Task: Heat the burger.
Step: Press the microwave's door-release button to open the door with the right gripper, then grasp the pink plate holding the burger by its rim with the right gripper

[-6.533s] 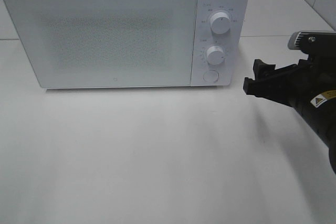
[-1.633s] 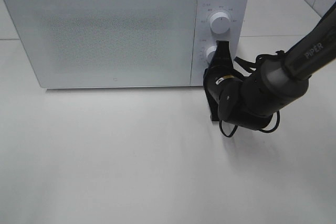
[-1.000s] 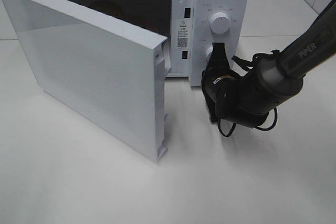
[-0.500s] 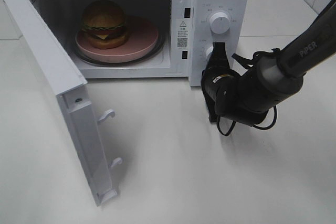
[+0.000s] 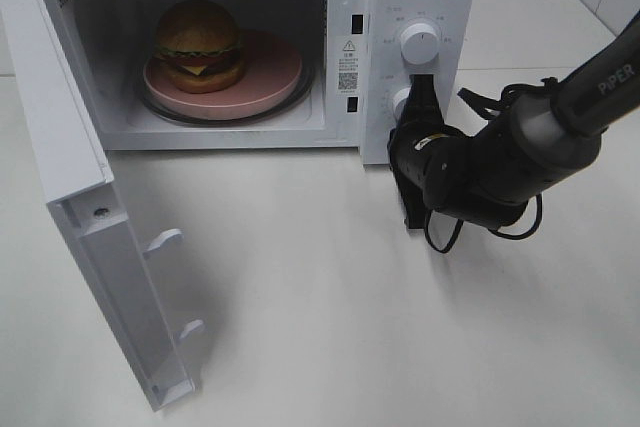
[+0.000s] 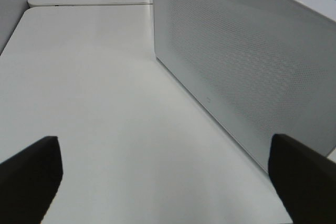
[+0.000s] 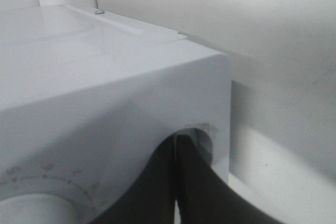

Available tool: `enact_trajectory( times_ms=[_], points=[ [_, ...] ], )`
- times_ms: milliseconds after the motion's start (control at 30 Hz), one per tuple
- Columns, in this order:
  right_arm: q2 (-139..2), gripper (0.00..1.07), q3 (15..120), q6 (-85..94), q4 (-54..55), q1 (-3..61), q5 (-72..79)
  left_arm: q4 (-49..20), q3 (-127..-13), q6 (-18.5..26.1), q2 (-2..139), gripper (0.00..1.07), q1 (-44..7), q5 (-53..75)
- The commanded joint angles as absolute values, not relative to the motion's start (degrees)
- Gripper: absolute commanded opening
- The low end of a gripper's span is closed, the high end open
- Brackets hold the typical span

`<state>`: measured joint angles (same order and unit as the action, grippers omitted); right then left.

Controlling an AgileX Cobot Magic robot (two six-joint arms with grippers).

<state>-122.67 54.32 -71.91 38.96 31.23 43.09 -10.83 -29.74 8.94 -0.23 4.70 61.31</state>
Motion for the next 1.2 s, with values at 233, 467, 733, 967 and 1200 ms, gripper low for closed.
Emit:
enact_trajectory(
  times_ms=[233, 467, 733, 967, 1200],
  points=[
    [-117.9, 0.00, 49.8, -72.3, 33.8, 31.7, 39.8, -10.8, -29.6, 8.8, -0.6, 1.00, 4.5, 61.5],
    [-114.7, 0.00, 46.9, -71.4, 30.8, 31.9, 36.3, -10.8, -29.6, 8.8, -0.6, 1.00, 4.5, 61.5],
    [-108.7, 0.02, 44.3, -62.5, 23.1, 31.9, 28.5, -10.8, -29.6, 8.8, -0.6, 1.00, 4.5, 61.5],
    [-102.8, 0.04, 44.3, -48.6, 16.7, 31.9, 16.0, -10.8, -29.6, 8.8, -0.6, 1.00, 4.5, 61.5],
    [-98.8, 0.05, 44.5, -33.6, 16.1, 31.9, 6.9, -10.8, -29.6, 8.8, -0.6, 1.00, 4.5, 61.5]
  ],
)
